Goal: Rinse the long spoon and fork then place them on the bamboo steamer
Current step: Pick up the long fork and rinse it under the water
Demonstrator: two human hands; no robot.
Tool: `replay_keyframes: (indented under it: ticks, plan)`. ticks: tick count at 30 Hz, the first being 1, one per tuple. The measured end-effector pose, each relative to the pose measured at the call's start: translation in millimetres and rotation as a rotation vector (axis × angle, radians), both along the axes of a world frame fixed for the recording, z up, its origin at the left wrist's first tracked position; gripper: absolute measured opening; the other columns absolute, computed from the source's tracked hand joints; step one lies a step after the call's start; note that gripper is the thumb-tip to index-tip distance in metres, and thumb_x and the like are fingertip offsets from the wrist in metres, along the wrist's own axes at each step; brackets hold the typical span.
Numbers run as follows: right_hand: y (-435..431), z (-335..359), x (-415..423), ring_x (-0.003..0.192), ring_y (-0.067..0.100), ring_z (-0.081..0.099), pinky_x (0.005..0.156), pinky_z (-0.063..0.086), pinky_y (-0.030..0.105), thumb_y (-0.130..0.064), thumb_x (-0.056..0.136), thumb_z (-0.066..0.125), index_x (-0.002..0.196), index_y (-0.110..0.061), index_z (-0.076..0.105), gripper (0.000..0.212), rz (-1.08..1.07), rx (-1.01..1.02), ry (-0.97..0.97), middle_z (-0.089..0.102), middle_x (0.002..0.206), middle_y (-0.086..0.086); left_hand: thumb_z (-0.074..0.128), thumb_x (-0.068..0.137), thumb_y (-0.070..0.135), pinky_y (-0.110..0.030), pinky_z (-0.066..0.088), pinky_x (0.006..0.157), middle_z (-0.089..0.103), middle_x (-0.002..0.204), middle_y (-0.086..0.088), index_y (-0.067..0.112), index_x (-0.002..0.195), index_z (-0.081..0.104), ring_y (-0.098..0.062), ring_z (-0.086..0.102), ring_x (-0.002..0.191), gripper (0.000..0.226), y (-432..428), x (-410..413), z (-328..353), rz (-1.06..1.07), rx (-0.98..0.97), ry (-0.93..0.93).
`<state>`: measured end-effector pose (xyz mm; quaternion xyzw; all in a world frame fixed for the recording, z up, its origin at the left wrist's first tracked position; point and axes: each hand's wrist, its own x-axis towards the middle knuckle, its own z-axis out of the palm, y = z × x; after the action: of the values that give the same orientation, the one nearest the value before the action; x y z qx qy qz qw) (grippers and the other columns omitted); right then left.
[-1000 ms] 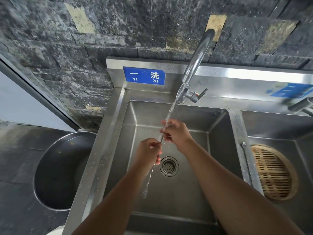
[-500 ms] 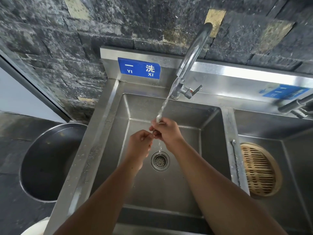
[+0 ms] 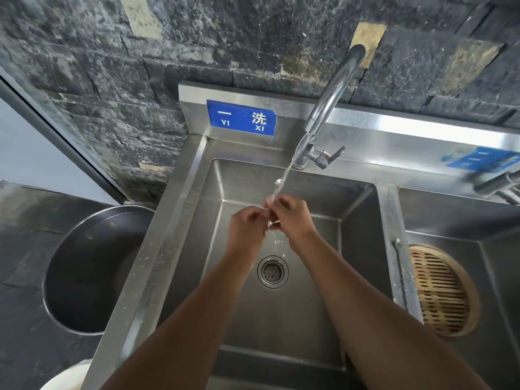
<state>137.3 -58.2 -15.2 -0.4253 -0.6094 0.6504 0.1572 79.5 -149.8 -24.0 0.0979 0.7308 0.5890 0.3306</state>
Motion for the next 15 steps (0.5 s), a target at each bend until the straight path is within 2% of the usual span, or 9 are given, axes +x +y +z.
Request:
replay_keyframes:
  ticks: [2,4,6,8,10,12,15]
  plan:
    - [5.3,-0.6,4.2,0.063,0.021,0.064,0.064,0.060,0.038,-0.014,0.093,0.065,0.082,-0.002,0.067,0.016,0.018,0.028,0.006,0.068,0.072,0.012,0.061,0.088,0.013,-0.025,0.033,0.045,0.054,0.050,-0.006,0.017,0.056,0.064,-0.016,0.042,0.043,0.031,8.9,-2.0,2.1,-0.019,0.013,0.007]
    - [13.1,1.4,3.6,0.065,0.022,0.066,0.071,0.063,0.041,-0.009,0.093,0.064,0.083,0.000,0.067,0.014,0.010,0.031,0.014,0.070,0.073,0.012,0.059,0.089,0.012,-0.026,0.034,0.045,0.056,0.055,-0.013,0.006,0.065,0.065,-0.019,0.042,0.043,0.026,15.8,-4.7,5.5,-0.042,0.026,0.003]
    - [22.5,6.1,0.4,0.060,0.019,0.067,0.066,0.062,0.035,-0.008,0.093,0.063,0.079,-0.004,0.067,0.016,-0.014,0.037,0.012,0.071,0.068,0.008,0.058,0.091,0.010,-0.027,0.035,0.045,0.056,0.059,-0.017,-0.001,0.071,0.065,-0.020,0.043,0.045,0.024,21.0,-6.8,8.5,-0.065,0.060,-0.018]
    - [30.6,11.8,-3.3,0.052,0.013,0.066,0.059,0.059,0.029,-0.008,0.094,0.062,0.075,-0.008,0.066,0.019,-0.031,0.046,0.015,0.070,0.059,0.001,0.055,0.090,0.004,-0.026,0.035,0.044,0.058,0.063,-0.017,0.003,0.072,0.066,-0.019,0.044,0.047,0.022,22.9,-7.9,10.8,-0.086,0.112,-0.043]
    - [36.8,16.5,-5.9,0.051,0.012,0.066,0.060,0.059,0.029,-0.008,0.094,0.062,0.072,-0.010,0.063,0.022,-0.039,0.041,0.020,0.068,0.057,-0.001,0.053,0.089,0.000,-0.025,0.034,0.042,0.061,0.063,-0.013,0.007,0.074,0.068,-0.017,0.044,0.046,0.022,21.1,-9.4,11.4,-0.103,0.125,-0.048]
    - [40.6,21.0,-8.1,0.053,0.015,0.065,0.058,0.058,0.028,-0.007,0.095,0.060,0.069,-0.010,0.061,0.026,-0.052,0.002,0.055,0.066,0.063,0.005,0.056,0.091,0.003,-0.022,0.034,0.039,0.064,0.058,-0.003,0.008,0.077,0.071,-0.013,0.045,0.043,0.021,16.7,-11.8,11.1,-0.110,0.106,-0.029]
    - [47.5,31.3,-11.3,0.059,0.018,0.061,0.058,0.055,0.029,-0.008,0.096,0.060,0.071,-0.013,0.063,0.025,-0.090,-0.074,0.101,0.064,0.068,0.007,0.058,0.092,0.004,-0.020,0.033,0.038,0.065,0.056,0.004,0.013,0.079,0.073,-0.009,0.043,0.040,0.022,9.0,-15.0,10.1,-0.123,0.093,0.030]
